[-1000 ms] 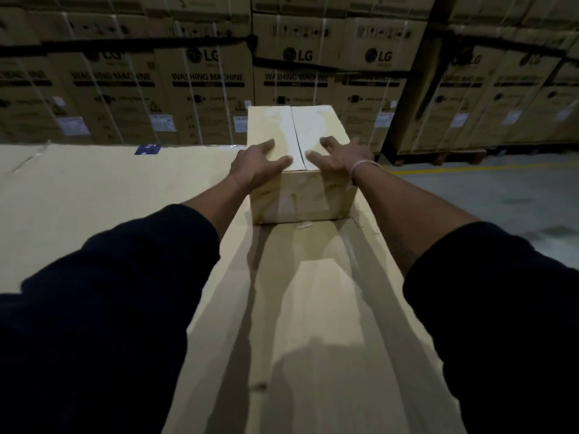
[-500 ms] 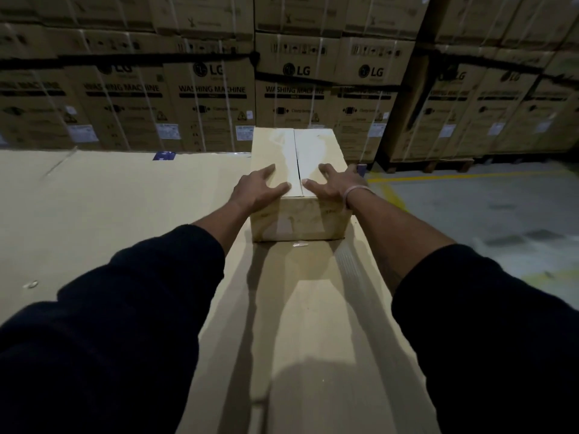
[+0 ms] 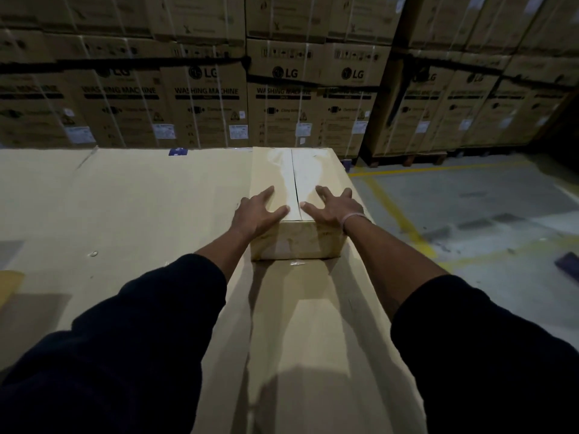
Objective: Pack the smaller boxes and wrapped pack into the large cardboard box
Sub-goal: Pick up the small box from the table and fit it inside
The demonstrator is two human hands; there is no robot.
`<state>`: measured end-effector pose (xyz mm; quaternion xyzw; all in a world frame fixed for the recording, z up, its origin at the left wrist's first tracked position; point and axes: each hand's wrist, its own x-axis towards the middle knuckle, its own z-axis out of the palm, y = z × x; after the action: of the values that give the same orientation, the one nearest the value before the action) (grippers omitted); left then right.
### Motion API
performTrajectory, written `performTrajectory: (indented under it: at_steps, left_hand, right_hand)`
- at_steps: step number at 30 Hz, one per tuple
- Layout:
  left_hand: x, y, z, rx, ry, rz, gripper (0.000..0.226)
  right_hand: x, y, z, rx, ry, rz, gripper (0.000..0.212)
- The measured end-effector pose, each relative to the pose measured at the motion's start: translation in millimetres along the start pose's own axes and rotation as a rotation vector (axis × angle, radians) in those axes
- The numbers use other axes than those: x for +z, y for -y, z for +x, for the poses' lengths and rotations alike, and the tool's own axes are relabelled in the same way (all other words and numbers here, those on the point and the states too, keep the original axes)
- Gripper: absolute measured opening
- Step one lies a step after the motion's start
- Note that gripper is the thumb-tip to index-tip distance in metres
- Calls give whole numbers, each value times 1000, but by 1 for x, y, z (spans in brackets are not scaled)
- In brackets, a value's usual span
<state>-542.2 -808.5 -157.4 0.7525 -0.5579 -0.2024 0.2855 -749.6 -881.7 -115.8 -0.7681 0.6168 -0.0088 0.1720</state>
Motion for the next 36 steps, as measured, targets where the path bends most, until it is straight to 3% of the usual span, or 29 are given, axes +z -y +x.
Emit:
performTrajectory:
  at_steps: [15,29,36]
  left_hand:
    - [-35,19,-272,19,11,27,83]
    - [-34,0,-544,-74,-56,24,78]
    - [-35,-2,-608,-154,-115,-105,79]
  right_hand:
    - [55,5,-265,-28,17,-12,94]
    - [102,-36,-511,-136,-62,-15,91]
    - [116,-36,-572,-170,-116,47,94]
